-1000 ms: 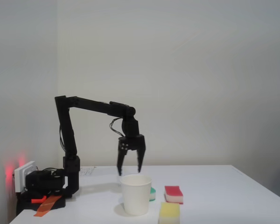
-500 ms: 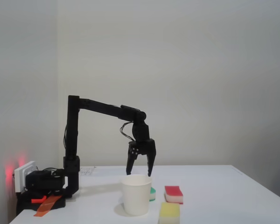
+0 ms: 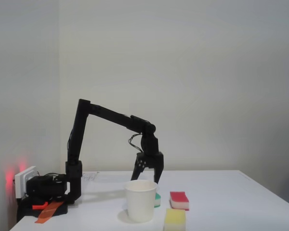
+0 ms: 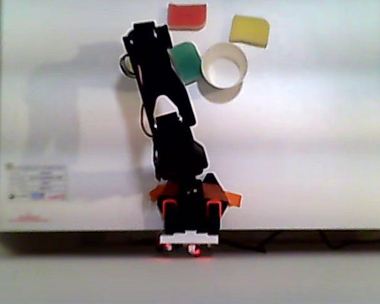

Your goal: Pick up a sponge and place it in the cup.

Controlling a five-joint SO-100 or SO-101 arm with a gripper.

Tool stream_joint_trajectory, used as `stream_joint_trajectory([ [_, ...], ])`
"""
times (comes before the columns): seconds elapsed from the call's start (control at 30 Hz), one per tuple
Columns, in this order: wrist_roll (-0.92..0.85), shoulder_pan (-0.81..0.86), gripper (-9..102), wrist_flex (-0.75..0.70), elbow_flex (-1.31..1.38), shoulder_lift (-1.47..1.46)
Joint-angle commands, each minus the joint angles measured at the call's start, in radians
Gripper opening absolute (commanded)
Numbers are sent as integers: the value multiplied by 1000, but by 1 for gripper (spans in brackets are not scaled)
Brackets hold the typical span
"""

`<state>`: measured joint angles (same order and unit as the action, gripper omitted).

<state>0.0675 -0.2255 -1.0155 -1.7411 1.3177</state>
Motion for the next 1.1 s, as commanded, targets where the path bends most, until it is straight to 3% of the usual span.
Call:
stream_joint_trajectory([
  [0.0, 14, -11, 29, 52, 6, -14],
  [0.1, 12, -9, 27, 123, -3, -58],
  [0.3, 43, -9, 0, 123, 12, -81],
  [0.6, 34, -6, 0, 66, 35, -58],
  [1.07, 127, -35, 0, -456, 405, 57],
])
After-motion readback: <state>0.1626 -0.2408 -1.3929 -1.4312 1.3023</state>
